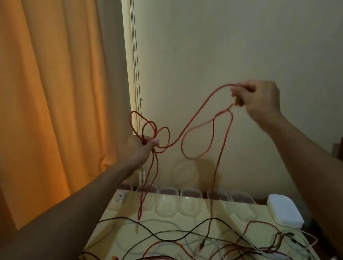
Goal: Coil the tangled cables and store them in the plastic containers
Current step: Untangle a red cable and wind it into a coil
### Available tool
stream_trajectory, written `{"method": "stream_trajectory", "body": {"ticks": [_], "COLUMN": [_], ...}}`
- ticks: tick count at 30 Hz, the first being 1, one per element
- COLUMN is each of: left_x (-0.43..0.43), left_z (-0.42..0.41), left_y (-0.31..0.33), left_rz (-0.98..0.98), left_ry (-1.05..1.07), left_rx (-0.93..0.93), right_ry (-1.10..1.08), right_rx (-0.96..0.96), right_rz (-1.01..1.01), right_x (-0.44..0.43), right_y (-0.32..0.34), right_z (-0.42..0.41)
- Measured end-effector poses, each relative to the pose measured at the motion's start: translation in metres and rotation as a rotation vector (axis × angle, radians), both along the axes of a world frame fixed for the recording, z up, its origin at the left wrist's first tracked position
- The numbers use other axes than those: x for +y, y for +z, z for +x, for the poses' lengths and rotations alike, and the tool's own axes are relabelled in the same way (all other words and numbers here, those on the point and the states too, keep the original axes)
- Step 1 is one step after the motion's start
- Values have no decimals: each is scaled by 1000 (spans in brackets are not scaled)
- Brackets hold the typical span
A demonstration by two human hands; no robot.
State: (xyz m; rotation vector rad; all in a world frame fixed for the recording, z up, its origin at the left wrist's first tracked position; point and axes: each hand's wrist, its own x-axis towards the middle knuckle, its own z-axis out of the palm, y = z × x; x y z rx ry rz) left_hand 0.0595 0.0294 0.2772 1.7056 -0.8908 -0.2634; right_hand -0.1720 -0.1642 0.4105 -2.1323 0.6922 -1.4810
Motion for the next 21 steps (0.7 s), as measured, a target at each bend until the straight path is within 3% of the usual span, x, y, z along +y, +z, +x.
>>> {"method": "stream_trajectory", "body": {"ticks": [4,8,11,21], "left_x": [-6,4,19,37], "left_z": [-10,-2,2,-14], "left_y": [10,5,0,-25], "left_rz": [-33,-32,-46,71], "left_ry": [-18,11,7,-117], "left_rx": [26,36,53,20], "right_ry": [19,-36,-73,-169], "right_rx": [248,518,651,688], "right_rz": [-171,-331,-315,-86], "right_x": [16,-1,-21,-57], "right_y": [42,11,-18,-124], "right_z": [0,-20,-50,-122]}}
